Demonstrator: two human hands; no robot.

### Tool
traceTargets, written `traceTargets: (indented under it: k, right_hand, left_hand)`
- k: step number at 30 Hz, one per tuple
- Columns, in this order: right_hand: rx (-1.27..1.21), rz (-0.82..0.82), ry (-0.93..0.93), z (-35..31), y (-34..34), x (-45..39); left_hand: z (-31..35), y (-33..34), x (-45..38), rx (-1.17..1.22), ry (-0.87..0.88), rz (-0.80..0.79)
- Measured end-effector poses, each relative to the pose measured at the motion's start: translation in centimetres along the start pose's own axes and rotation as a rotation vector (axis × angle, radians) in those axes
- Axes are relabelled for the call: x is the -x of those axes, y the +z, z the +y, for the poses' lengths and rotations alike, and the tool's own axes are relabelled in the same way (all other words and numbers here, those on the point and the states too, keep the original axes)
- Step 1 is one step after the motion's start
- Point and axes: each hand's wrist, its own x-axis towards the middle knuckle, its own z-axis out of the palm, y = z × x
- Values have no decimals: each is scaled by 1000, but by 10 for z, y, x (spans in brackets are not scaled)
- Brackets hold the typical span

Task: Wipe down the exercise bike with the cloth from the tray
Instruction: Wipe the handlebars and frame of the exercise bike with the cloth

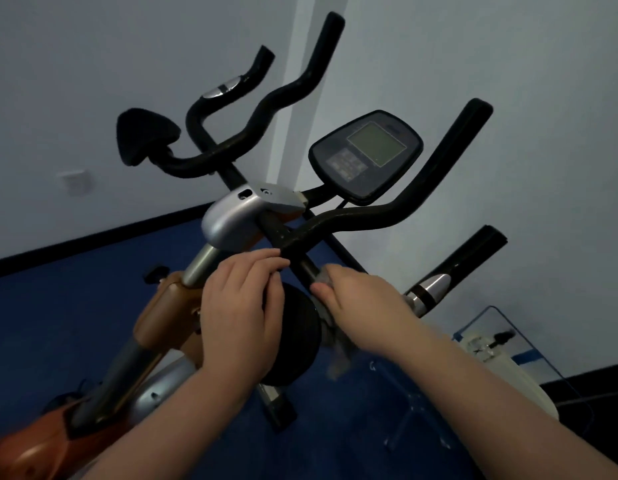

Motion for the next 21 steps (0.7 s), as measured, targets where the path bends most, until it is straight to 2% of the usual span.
traceTargets:
  k: [4, 8, 9, 13, 17, 21]
  right_hand:
    - [-156, -64, 9, -6, -4, -17]
    - [-44, -295, -187, 18, -18, 16]
    - [-9, -307, -206, 22, -19, 18]
    - [-93, -151, -155, 14, -12, -8]
    - [-279, -105, -27, 6, -5, -36]
    - [-380, 106, 72, -3, 12, -32]
  left_hand:
    - [1, 0, 2, -11, -24, 21]
    - [1, 0, 2, -18, -71, 23]
    - [1, 0, 2, -26, -78, 28]
    - [-1, 2, 3, -49, -125, 44]
    - [2, 3, 4, -59, -171, 60]
    - [4, 1, 7, -78, -223, 64]
